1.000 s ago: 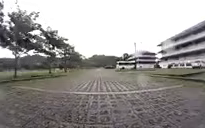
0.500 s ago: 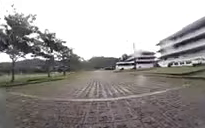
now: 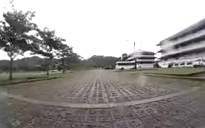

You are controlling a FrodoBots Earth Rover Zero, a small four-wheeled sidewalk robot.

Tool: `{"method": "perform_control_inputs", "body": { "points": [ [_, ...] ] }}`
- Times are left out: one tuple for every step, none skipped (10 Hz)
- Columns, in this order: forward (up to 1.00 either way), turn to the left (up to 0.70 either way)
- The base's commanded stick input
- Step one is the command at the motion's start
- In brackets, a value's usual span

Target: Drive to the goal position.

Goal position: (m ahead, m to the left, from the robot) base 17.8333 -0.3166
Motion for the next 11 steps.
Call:
{"method": "perform_control_inputs", "body": {
  "points": [
    [0.70, 0.00],
    [0.70, 0.00],
    [0.70, 0.00],
    [0.70, 0.00],
    [0.70, 0.00],
    [0.70, 0.00],
    [0.70, 0.00],
    [0.70, 0.00],
    [0.70, 0.00],
    [0.70, 0.00],
    [0.70, 0.00]
  ]
}}
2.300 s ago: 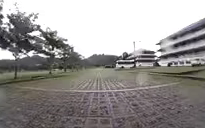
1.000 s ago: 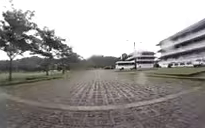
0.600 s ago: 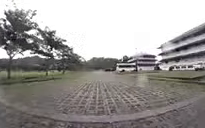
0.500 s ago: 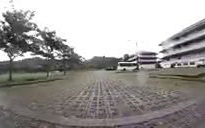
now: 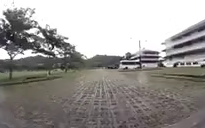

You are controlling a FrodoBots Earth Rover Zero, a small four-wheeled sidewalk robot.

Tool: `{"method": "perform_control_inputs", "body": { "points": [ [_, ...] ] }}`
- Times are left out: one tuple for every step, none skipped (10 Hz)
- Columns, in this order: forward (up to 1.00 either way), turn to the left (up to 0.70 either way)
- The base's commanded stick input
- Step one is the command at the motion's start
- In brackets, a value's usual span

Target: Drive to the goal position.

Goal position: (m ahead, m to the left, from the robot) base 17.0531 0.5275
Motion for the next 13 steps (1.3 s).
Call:
{"method": "perform_control_inputs", "body": {
  "points": [
    [0.70, 0.00],
    [0.70, 0.00],
    [0.70, 0.00],
    [0.70, 0.00],
    [0.70, 0.00],
    [0.70, 0.00],
    [0.70, 0.00],
    [0.70, 0.00],
    [0.70, 0.00],
    [0.70, 0.00],
    [0.70, 0.00],
    [0.70, 0.00],
    [0.70, 0.00]
  ]
}}
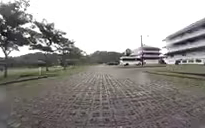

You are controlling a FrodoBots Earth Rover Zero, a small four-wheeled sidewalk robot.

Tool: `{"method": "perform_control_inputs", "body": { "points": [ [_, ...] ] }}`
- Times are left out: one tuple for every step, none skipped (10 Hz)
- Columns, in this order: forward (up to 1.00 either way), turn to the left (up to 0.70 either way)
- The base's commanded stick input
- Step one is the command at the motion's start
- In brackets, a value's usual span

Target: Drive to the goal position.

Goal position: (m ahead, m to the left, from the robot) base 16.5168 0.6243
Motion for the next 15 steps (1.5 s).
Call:
{"method": "perform_control_inputs", "body": {
  "points": [
    [0.70, 0.00],
    [0.70, 0.00],
    [0.70, 0.00],
    [0.70, 0.00],
    [0.70, 0.00],
    [0.70, 0.00],
    [0.70, 0.00],
    [0.70, 0.00],
    [0.70, 0.00],
    [0.70, 0.00],
    [0.70, 0.00],
    [0.70, 0.00],
    [0.70, 0.00],
    [0.70, 0.00],
    [0.70, 0.00]
  ]
}}
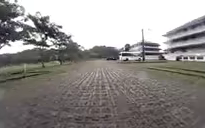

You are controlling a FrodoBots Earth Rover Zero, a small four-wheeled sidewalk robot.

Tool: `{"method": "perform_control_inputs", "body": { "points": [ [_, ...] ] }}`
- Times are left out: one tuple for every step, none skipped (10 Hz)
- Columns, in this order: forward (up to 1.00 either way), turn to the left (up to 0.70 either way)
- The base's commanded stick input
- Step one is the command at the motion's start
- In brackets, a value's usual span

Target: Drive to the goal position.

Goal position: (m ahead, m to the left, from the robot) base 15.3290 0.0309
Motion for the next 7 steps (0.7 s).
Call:
{"method": "perform_control_inputs", "body": {
  "points": [
    [0.70, 0.00],
    [0.70, 0.00],
    [0.70, 0.00],
    [0.70, 0.00],
    [0.70, 0.00],
    [0.70, 0.00],
    [0.70, 0.00]
  ]
}}
